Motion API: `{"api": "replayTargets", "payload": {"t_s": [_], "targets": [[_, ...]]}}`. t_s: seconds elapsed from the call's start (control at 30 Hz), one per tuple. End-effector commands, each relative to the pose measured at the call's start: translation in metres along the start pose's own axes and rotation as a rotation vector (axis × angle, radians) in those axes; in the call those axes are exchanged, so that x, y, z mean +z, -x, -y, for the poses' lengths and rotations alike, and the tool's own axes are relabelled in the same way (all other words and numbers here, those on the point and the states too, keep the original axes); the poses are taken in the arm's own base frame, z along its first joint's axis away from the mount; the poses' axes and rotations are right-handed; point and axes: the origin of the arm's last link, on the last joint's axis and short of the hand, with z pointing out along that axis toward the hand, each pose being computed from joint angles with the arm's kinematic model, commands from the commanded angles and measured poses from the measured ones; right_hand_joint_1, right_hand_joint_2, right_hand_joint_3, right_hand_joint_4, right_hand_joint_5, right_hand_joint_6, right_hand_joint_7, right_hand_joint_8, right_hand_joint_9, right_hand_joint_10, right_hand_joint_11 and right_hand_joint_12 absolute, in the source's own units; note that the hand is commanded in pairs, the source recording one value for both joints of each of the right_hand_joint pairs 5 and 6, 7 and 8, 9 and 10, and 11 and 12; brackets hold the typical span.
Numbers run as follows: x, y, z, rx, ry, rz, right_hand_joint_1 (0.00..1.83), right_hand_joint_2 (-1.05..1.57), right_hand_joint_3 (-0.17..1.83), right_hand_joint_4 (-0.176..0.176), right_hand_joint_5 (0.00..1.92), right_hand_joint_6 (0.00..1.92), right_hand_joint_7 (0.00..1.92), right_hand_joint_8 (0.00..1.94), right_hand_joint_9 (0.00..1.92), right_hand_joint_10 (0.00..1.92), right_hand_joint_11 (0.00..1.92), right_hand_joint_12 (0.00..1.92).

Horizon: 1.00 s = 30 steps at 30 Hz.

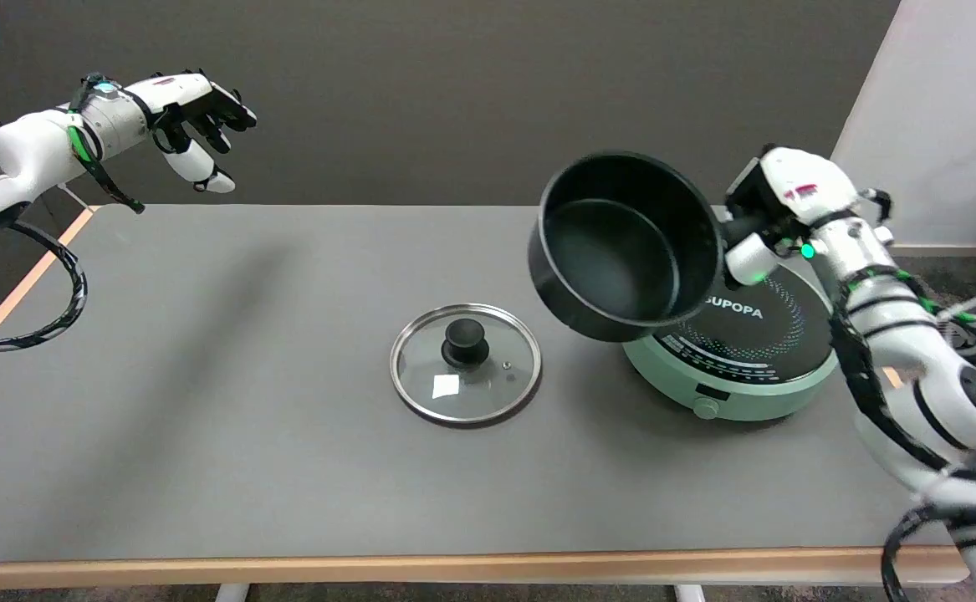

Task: Place the pot onto the table.

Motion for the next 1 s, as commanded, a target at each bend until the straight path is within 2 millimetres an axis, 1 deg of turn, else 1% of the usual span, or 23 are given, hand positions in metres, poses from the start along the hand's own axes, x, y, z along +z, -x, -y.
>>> {"api": "replayTargets", "payload": {"t_s": [0.03,0.17,0.27,0.33,0.4,0.53,0.57,0.8,1.0], "targets": [[0.094,0.013,0.042,0.151,-0.112,0.053,1.27,-0.06,1.83,-0.113,1.63,1.63,1.63,1.63,1.63,1.63,1.63,1.63],[0.118,0.015,0.050,0.139,-0.105,0.048,1.27,-0.06,1.83,-0.113,1.63,1.63,1.63,1.63,1.63,1.63,1.63,1.63],[0.134,0.024,0.054,0.146,-0.097,0.069,1.27,-0.06,1.83,-0.113,1.63,1.63,1.63,1.63,1.63,1.63,1.63,1.63],[0.146,0.028,0.062,0.142,-0.102,0.077,1.27,-0.05,1.83,-0.113,1.63,1.63,1.63,1.63,1.63,1.63,1.63,1.63],[0.154,0.033,0.069,0.137,-0.109,0.087,1.27,-0.05,1.83,-0.113,1.63,1.63,1.63,1.63,1.63,1.63,1.63,1.63],[0.171,0.037,0.091,0.115,-0.161,0.098,1.27,-0.05,1.83,-0.113,1.63,1.63,1.63,1.63,1.63,1.63,1.63,1.63],[0.175,0.041,0.096,0.102,-0.175,0.110,1.27,-0.05,1.83,-0.113,1.63,1.63,1.63,1.63,1.63,1.63,1.63,1.63],[0.192,0.058,0.132,0.034,-0.257,0.177,1.27,-0.04,1.83,-0.112,1.63,1.63,1.63,1.63,1.63,1.63,1.63,1.63],[0.195,0.074,0.151,-0.040,-0.299,0.234,1.27,0.00,1.83,-0.110,1.65,1.65,1.65,1.65,1.65,1.65,1.65,1.65]]}}
